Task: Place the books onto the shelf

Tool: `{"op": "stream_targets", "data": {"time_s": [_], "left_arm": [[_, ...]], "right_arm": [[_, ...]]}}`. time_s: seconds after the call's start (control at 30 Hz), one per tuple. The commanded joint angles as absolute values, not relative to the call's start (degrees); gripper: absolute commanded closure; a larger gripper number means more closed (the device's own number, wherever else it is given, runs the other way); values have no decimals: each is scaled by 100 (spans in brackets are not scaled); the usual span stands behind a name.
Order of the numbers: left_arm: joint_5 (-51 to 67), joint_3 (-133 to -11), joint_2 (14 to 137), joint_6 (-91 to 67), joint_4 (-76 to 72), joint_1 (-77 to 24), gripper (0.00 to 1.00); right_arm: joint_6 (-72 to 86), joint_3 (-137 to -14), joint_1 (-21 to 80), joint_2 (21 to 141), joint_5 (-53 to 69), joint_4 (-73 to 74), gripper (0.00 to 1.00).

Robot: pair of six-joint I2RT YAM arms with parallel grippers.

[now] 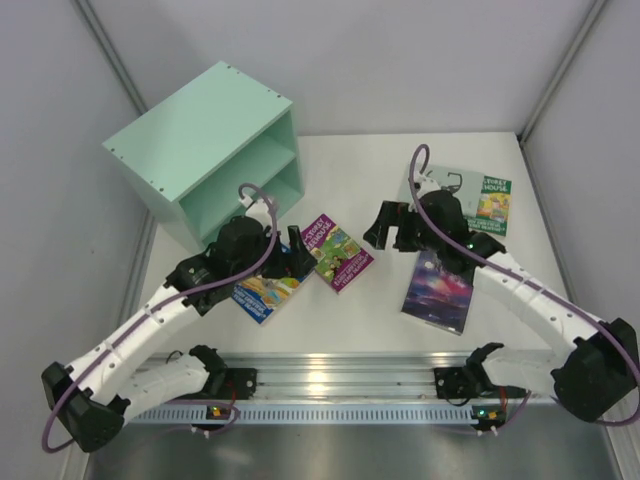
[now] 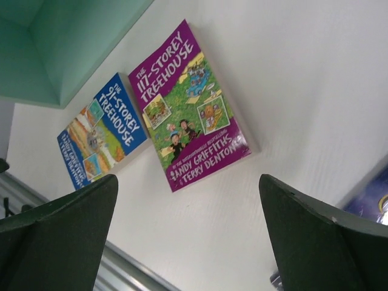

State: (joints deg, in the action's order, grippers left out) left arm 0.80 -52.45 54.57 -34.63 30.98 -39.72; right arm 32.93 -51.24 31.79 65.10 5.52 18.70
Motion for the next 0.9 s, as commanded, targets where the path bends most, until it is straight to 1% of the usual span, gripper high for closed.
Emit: {"op": "stream_targets", "data": {"time_s": [0.0, 0.03, 0.07, 0.1, 0.17, 0.2, 0.23, 0.3, 0.33, 0.4, 0.43, 0.47, 0.5, 0.57, 0.6, 0.63, 0.67, 0.73, 0.87], "left_arm": [[-140, -5431, 5239, -3524, 3172, -3955, 6], [-158, -5458, 5212, -3524, 3260, -3946, 6], [-176, -5467, 5160, -3524, 3296, -3946, 6], [-167, -5467, 5142, -3533, 3331, -3946, 6], [-141, -5423, 5124, -3551, 3384, -3946, 6], [-132, -5345, 5124, -3594, 3384, -3946, 7], [-123, -5283, 5150, -3630, 3384, -3946, 7], [147, -5020, 5177, -3630, 3042, -3946, 14], [306, -4932, 5229, -3630, 2919, -3955, 18], [290, -4739, 5334, -3761, 2646, -3955, 37], [229, -4659, 5509, -3779, 2515, -3990, 44], [176, -4615, 5641, -3832, 2418, -4008, 59], [132, -4597, 5790, -3858, 2321, -4034, 66], [53, -4640, 6335, -3911, 2207, -4078, 79], [53, -4675, 6520, -3920, 2119, -4096, 89], [53, -4728, 6887, -3946, 2092, -4122, 95], [53, -4746, 7047, -3998, 2013, -4139, 99], [53, -4781, 7503, -4025, 1751, -4148, 100], [53, -4904, 8102, -4078, 1371, -4157, 100]], "right_arm": [[2453, -5221, 2911, 6784, 489, 952, 0], [2356, -5177, 2787, 6942, 831, 749, 0], [2208, -5212, 2447, 7396, 1218, 451, 0], [2180, -5308, 2278, 7661, 1996, 353, 1], [2162, -5510, 1979, 8250, 2625, 308, 8], [2153, -5589, 1769, 8749, 3080, 273, 11], [2136, -5659, 1706, 8963, 3242, 194, 17], [2004, -5782, 1705, 9471, 3409, -147, 23], [1969, -5870, 1722, 9640, 3488, -175, 27], [1864, -6055, 1854, 10052, 3551, -211, 29], [1811, -6082, 1907, 10133, 3446, -202, 32], [1784, -6091, 1994, 10256, 3315, -193, 33], [1784, -6030, 2021, 10300, 3279, -219, 33], [1802, -5924, 2074, 10362, 3147, -351, 38], [1793, -5802, 2083, 10380, 3138, -404, 41], [1802, -5749, 2092, 10406, 3173, -483, 43], [1776, -5713, 2100, 10467, 3312, -509, 43], [1688, -5643, 2136, 10503, 3384, -553, 44], [1679, -5318, 2250, 10354, 3471, -913, 44]]}}
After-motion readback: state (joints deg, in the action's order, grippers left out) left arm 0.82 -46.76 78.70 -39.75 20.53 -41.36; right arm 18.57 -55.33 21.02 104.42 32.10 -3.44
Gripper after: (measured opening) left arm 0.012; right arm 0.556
